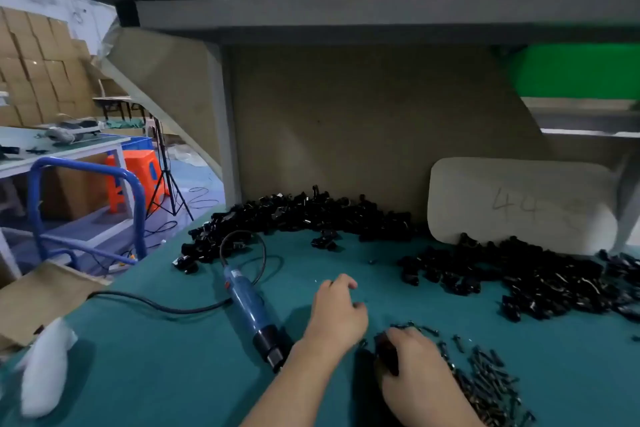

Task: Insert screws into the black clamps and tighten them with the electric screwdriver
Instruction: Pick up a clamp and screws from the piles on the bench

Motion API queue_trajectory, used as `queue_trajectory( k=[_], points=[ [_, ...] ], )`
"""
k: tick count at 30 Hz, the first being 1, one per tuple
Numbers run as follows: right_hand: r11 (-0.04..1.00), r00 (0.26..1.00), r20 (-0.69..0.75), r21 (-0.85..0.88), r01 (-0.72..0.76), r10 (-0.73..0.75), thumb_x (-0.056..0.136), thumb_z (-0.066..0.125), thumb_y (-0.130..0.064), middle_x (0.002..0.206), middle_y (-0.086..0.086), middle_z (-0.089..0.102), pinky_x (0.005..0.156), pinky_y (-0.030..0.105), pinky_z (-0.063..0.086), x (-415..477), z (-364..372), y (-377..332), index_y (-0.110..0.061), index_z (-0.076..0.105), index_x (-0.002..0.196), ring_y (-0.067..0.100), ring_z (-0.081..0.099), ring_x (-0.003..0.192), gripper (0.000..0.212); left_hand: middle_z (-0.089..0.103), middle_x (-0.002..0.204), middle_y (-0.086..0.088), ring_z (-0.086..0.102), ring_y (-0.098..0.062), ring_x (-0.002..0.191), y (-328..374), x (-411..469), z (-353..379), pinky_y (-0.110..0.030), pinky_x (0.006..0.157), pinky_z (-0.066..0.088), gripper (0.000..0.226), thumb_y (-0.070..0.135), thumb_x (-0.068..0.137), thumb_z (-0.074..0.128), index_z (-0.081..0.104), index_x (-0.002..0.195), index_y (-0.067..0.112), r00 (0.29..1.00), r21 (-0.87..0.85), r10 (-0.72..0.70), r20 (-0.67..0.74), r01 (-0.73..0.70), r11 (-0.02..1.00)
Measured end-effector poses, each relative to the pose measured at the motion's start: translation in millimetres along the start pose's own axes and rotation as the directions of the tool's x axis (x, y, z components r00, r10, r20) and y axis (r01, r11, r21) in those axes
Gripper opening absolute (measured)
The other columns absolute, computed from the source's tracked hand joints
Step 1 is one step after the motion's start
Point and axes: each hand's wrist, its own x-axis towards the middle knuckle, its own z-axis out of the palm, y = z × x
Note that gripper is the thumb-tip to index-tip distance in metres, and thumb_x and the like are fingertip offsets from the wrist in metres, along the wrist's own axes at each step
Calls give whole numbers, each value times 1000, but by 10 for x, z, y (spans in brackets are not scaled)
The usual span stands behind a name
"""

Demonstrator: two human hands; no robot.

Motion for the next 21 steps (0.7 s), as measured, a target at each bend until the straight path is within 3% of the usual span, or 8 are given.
queue_trajectory(
  k=[3,6,11,15,17,19,21],
  points=[
    [999,998,-50,-27,-32,31,96,51,-48,127,-9,45,102,37,38,136,47,38,-41,49,129,19,39,129,33,43,136,-7,61,-33,115,-30,334,23,-40,94,55,39,14,102,53,52,140,18,997,5,-74,-13,74,997],
    [997,993,-108,-56,-60,53,97,45,-56,127,-17,38,105,35,31,162,158,17,-49,45,131,12,32,130,35,47,135,-13,56,-33,121,-81,729,-3,-39,93,55,42,9,99,51,53,140,13,984,17,-149,-99,151,988],
    [999,983,-179,-33,-42,35,97,41,-58,121,-21,34,99,29,28,194,243,71,-54,46,121,6,32,126,26,41,140,-17,38,-34,131,-182,1396,-31,-39,104,44,53,6,95,54,43,146,14,965,192,-182,-189,218,957],
    [998,989,-148,-57,-16,7,96,39,-60,124,-22,33,101,27,27,244,238,103,-53,42,117,5,31,126,23,37,156,-9,32,-33,145,-257,1887,-51,-48,113,37,57,27,102,61,38,154,26,991,385,-102,-89,129,914],
    [997,989,-150,-72,-14,3,95,40,-61,124,-23,34,100,26,28,225,239,120,-52,44,118,5,31,124,25,48,150,-9,43,-31,140,-293,2072,-80,-46,112,42,56,33,101,64,43,152,25,995,447,-89,38,63,892],
    [1000,986,-164,-6,-9,7,91,50,-60,118,-22,40,96,27,33,213,268,102,-53,51,111,7,38,119,21,57,140,-13,54,-31,128,-340,2164,-87,-43,106,47,51,30,100,68,47,145,19,993,473,-54,102,-1,881],
    [998,990,-137,-29,-49,44,66,84,-49,95,-16,55,78,35,47,272,263,57,-50,65,83,16,58,95,26,62,131,-14,54,-31,122,-394,2181,-66,-40,100,49,41,25,99,69,52,135,15,997,495,11,77,-47,868]
  ],
)
